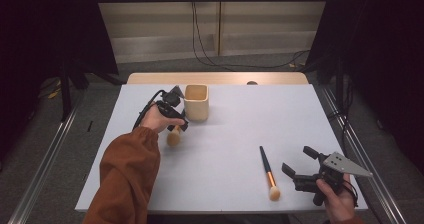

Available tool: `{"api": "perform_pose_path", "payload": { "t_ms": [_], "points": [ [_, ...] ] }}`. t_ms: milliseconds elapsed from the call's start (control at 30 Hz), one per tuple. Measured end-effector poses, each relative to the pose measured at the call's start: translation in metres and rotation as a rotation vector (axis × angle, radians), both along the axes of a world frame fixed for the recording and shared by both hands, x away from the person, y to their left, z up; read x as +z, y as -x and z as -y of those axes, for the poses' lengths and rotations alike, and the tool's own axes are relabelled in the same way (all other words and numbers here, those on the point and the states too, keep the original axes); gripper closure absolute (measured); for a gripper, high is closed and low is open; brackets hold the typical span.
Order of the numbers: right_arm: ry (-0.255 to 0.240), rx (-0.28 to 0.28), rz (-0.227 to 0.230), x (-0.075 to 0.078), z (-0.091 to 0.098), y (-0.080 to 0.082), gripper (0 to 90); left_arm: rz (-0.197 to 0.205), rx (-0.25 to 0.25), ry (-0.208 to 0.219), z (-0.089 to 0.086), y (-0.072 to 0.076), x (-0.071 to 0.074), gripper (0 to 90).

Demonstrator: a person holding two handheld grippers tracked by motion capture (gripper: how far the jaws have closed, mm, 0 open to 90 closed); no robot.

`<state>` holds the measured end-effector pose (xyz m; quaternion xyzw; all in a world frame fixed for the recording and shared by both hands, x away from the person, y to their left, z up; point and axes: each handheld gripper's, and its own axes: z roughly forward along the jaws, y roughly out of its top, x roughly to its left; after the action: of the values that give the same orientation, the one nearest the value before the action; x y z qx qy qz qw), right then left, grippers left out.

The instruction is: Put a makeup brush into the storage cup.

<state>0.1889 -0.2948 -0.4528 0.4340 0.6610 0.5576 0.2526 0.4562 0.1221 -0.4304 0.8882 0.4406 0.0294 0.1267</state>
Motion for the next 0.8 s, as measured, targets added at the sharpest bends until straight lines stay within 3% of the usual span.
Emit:
{"api": "perform_pose_path", "payload": {
  "t_ms": [233, 367, 433, 800],
  "points": [
    [0.001, 0.001, 0.002, 0.0, 0.0, 0.001, 0.0, -0.029, 0.04, -0.035, 0.0, -0.006, -0.009, 10.6],
    [0.001, 0.002, 0.0, 0.0, 0.0, 0.0, 0.0, -0.037, 0.067, -0.024, 0.0, -0.008, -0.011, 14.6],
    [0.0, 0.003, -0.003, 0.0, 0.0, 0.0, 0.0, -0.047, 0.046, -0.028, 0.001, -0.009, -0.013, 16.3],
    [0.004, 0.004, -0.005, -0.001, 0.0, 0.0, 0.0, -0.084, 0.062, -0.029, 0.007, -0.009, -0.022, 31.1]
  ]
}}
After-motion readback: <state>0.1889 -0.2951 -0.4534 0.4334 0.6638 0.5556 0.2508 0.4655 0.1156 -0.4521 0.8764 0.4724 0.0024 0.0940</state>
